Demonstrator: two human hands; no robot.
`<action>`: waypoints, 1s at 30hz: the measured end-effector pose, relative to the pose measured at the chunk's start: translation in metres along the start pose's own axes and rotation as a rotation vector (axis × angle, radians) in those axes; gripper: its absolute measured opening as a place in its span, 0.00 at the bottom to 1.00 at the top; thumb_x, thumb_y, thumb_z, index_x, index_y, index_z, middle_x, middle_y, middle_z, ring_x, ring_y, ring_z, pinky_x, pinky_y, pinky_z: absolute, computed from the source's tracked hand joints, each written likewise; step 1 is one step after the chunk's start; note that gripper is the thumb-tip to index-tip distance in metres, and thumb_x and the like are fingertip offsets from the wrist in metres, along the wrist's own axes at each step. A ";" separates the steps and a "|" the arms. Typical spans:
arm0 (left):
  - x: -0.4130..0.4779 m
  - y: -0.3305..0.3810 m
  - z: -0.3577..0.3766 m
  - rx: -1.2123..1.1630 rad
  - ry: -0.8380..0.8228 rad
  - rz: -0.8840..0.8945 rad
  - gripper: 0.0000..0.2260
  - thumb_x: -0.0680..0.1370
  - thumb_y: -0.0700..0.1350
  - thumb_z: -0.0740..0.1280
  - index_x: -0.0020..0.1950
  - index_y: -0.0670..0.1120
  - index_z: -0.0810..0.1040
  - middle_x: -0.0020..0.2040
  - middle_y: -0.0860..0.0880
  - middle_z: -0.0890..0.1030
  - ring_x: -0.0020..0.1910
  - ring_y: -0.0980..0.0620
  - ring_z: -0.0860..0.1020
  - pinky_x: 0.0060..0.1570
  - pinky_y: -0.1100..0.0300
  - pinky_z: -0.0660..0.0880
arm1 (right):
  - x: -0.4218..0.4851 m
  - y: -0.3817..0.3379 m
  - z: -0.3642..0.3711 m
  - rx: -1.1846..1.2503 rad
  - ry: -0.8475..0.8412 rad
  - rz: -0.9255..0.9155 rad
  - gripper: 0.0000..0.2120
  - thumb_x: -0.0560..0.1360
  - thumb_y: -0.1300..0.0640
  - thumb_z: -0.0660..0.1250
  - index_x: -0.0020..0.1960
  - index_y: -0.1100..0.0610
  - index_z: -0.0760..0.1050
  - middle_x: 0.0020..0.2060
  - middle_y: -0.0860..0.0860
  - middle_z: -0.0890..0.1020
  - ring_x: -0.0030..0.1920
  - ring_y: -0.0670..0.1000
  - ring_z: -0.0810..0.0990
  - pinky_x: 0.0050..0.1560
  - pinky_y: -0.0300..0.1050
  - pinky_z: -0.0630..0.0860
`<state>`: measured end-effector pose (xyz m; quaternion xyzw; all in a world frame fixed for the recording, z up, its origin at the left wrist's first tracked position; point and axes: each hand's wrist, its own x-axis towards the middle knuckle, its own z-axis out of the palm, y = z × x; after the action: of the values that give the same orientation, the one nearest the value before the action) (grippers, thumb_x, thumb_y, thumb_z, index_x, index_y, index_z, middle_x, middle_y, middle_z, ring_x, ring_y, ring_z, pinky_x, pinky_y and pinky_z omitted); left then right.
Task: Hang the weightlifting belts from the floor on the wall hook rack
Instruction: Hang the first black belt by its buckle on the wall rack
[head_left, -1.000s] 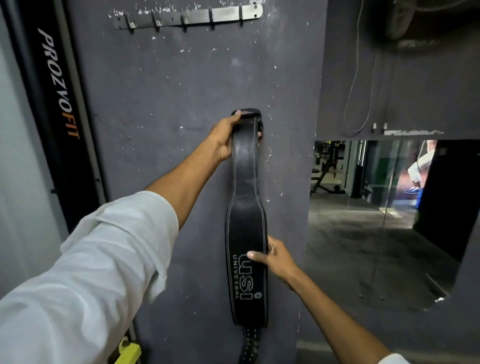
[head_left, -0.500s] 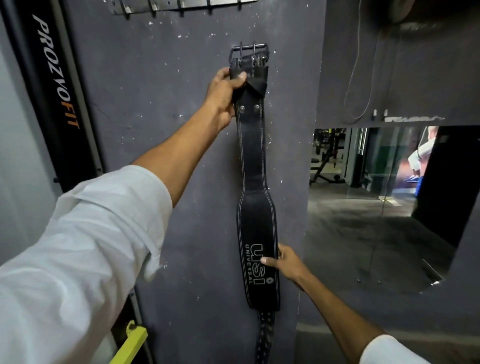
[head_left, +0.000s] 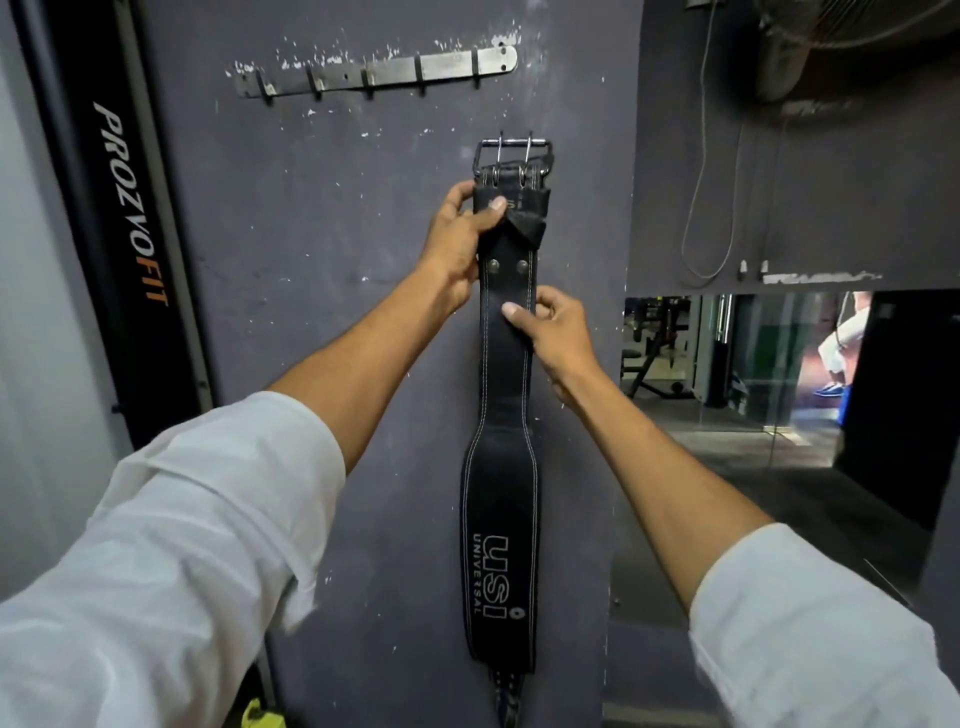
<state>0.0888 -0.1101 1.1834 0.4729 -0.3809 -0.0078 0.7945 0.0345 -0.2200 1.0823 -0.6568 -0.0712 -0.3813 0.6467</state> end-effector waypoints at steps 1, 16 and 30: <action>0.003 0.005 0.001 -0.007 0.020 0.016 0.09 0.79 0.36 0.67 0.54 0.49 0.73 0.46 0.49 0.83 0.37 0.53 0.83 0.33 0.58 0.80 | -0.005 0.007 0.001 -0.021 -0.016 0.012 0.12 0.76 0.67 0.72 0.59 0.66 0.79 0.51 0.59 0.86 0.49 0.55 0.86 0.57 0.53 0.83; 0.013 0.025 0.000 -0.039 0.133 0.054 0.15 0.79 0.36 0.68 0.64 0.45 0.72 0.53 0.44 0.83 0.44 0.46 0.83 0.41 0.47 0.83 | -0.159 0.147 -0.056 -0.302 -0.318 0.489 0.22 0.68 0.69 0.79 0.61 0.63 0.80 0.55 0.57 0.87 0.56 0.58 0.86 0.58 0.47 0.83; 0.004 0.010 -0.003 -0.101 -0.023 0.025 0.18 0.78 0.34 0.67 0.65 0.44 0.70 0.49 0.43 0.83 0.45 0.47 0.83 0.55 0.48 0.79 | 0.003 -0.049 -0.002 -0.073 -0.094 -0.005 0.15 0.78 0.60 0.72 0.62 0.65 0.75 0.42 0.55 0.84 0.33 0.44 0.85 0.31 0.35 0.78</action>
<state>0.0899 -0.1035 1.1927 0.4272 -0.3950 -0.0223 0.8130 0.0072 -0.2159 1.1230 -0.6968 -0.0894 -0.3542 0.6173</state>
